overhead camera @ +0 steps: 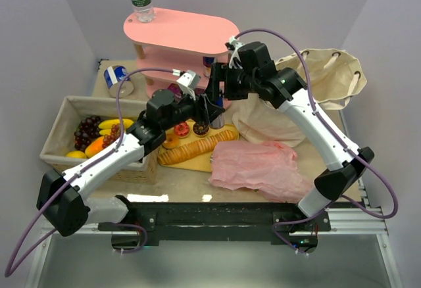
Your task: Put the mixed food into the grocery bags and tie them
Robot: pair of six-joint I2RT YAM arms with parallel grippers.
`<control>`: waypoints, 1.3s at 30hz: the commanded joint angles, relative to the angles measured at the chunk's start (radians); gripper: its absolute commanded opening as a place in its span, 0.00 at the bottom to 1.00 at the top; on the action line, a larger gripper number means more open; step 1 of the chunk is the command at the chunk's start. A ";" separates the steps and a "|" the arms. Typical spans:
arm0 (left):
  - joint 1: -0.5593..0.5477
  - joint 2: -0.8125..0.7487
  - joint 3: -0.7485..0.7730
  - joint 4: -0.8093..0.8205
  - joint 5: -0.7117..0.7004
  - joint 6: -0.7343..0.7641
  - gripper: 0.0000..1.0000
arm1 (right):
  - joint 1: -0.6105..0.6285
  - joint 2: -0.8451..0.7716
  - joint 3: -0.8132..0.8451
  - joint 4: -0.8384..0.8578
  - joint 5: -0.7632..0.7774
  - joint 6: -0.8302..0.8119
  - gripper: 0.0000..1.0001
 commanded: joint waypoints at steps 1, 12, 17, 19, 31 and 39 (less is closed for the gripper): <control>0.041 -0.057 0.071 0.166 0.007 -0.101 0.14 | 0.014 -0.053 -0.020 0.005 0.068 0.009 0.79; 0.041 -0.058 0.046 0.257 0.088 -0.091 0.14 | 0.015 -0.075 -0.102 0.135 0.042 0.002 0.72; 0.045 -0.057 0.037 0.300 0.134 -0.089 0.14 | 0.014 -0.089 -0.158 0.216 0.035 -0.014 0.61; 0.047 -0.054 0.037 0.307 0.144 -0.094 0.14 | 0.014 -0.087 -0.160 0.221 0.040 -0.024 0.48; 0.097 -0.037 0.072 0.308 0.153 -0.117 0.29 | 0.015 -0.121 -0.125 0.264 0.230 -0.123 0.00; 0.105 -0.005 0.091 0.328 0.197 -0.114 0.48 | 0.014 -0.106 -0.139 0.305 0.298 -0.116 0.00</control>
